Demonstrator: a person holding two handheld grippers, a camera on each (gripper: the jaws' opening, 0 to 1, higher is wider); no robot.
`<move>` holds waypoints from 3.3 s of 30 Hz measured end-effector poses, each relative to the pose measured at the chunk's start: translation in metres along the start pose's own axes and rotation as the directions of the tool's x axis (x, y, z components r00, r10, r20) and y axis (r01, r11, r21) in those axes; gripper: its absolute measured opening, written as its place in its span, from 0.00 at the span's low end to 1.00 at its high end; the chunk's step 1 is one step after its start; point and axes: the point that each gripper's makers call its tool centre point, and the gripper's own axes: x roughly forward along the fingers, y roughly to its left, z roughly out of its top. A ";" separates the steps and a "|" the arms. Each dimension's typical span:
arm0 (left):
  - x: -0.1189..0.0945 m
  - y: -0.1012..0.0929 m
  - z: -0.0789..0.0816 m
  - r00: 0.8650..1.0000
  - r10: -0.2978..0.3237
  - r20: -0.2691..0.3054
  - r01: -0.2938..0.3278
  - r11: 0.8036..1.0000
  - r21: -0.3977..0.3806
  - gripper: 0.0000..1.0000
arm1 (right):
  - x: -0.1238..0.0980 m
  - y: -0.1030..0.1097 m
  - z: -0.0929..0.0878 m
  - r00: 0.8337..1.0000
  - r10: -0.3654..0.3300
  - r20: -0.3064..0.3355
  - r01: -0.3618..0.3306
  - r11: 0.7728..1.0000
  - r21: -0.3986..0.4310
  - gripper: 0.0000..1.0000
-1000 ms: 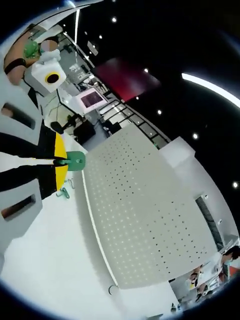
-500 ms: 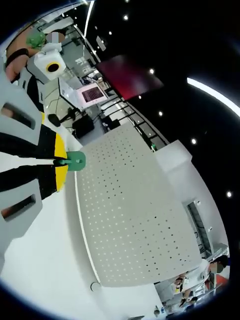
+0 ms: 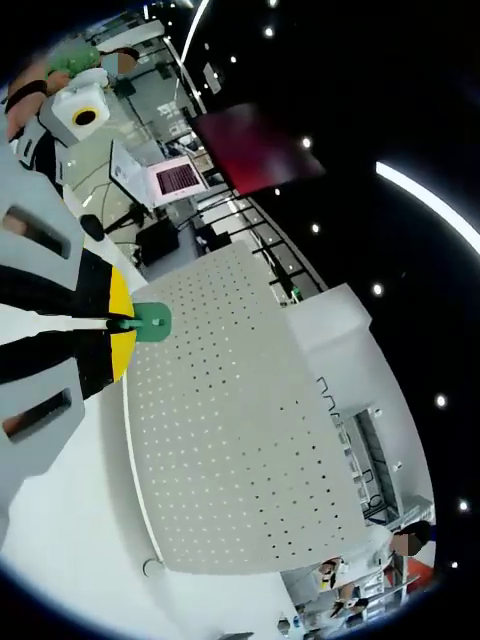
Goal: Insert the hook assembly into the mounting plate slot until the hook locks in place.
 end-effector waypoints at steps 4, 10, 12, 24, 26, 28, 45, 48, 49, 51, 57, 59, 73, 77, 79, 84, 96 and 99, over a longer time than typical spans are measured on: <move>-0.002 0.001 0.001 1.000 -0.003 0.000 0.003 1.000 -0.005 0.35 | 0.005 0.001 0.011 1.000 -0.005 0.022 0.005 1.000 -0.010 0.01; -0.005 0.004 -0.003 1.000 -0.005 -0.026 0.005 1.000 -0.016 0.38 | 0.013 0.002 0.024 0.999 -0.005 0.050 0.006 1.000 -0.022 0.01; -0.008 0.006 -0.003 1.000 0.000 -0.014 0.000 1.000 -0.014 0.38 | 0.016 0.002 0.027 0.998 -0.017 0.055 0.019 0.999 -0.037 0.01; -0.016 0.015 -0.005 0.999 -0.021 -0.046 0.018 0.998 -0.058 0.46 | 0.031 -0.001 0.044 0.995 -0.059 0.084 0.065 0.995 -0.077 0.01; -0.016 0.015 -0.005 0.999 -0.022 -0.049 0.020 0.998 -0.056 0.47 | 0.032 -0.003 0.047 0.994 -0.070 0.088 0.078 0.993 -0.086 0.01; -0.016 0.015 -0.003 0.999 -0.026 -0.042 0.024 0.999 -0.045 0.49 | 0.034 -0.005 0.050 0.993 -0.077 0.093 0.085 0.992 -0.089 0.01; -0.012 0.015 0.005 0.998 -0.054 -0.023 0.054 0.998 -0.035 0.56 | 0.053 -0.025 0.072 0.983 -0.144 0.117 0.161 0.975 -0.153 0.01; -0.011 0.015 0.001 0.998 -0.059 -0.034 0.058 0.998 -0.037 0.56 | 0.057 -0.028 0.073 0.982 -0.152 0.116 0.169 0.972 -0.161 0.01; -0.011 0.015 0.000 0.998 -0.061 -0.033 0.059 0.998 -0.035 0.57 | 0.058 -0.028 0.073 0.981 -0.153 0.116 0.171 0.972 -0.162 0.01; -0.010 0.015 -0.001 0.997 -0.067 -0.034 0.065 0.997 -0.034 0.57 | 0.060 -0.029 0.076 0.980 -0.155 0.126 0.174 0.973 -0.154 0.01; -0.006 0.013 -0.001 0.997 -0.072 -0.037 0.070 0.997 -0.036 0.59 | 0.067 -0.032 0.081 0.979 -0.161 0.128 0.182 0.968 -0.172 0.01; -0.007 0.012 0.001 0.997 -0.072 -0.023 0.072 0.997 -0.026 0.60 | 0.067 -0.034 0.084 0.978 -0.162 0.135 0.184 0.967 -0.173 0.01; -0.006 0.016 -0.008 0.996 -0.078 -0.049 0.076 0.996 -0.049 0.64 | 0.075 -0.048 0.096 0.963 -0.219 0.159 0.247 0.951 -0.187 0.01; -0.004 0.018 -0.005 0.996 -0.080 -0.039 0.077 0.996 -0.054 0.64 | 0.080 -0.051 0.098 0.958 -0.232 0.167 0.262 0.947 -0.188 0.01; -0.003 0.019 -0.005 0.996 -0.080 -0.045 0.077 0.995 -0.066 0.65 | 0.082 -0.052 0.099 0.956 -0.236 0.171 0.267 0.945 -0.189 0.01; -0.001 0.022 -0.004 0.996 -0.074 -0.043 0.072 0.996 -0.054 0.65 | 0.091 -0.053 0.100 0.957 -0.235 0.169 0.268 0.940 -0.209 0.01; 0.001 0.021 -0.005 0.995 -0.086 -0.054 0.083 0.995 -0.055 0.65 | 0.101 -0.065 0.108 0.947 -0.267 0.177 0.301 0.932 -0.204 0.01; 0.003 0.019 -0.005 0.994 -0.094 -0.059 0.091 0.994 -0.052 0.65 | 0.102 -0.070 0.111 0.943 -0.282 0.179 0.317 0.924 -0.213 0.01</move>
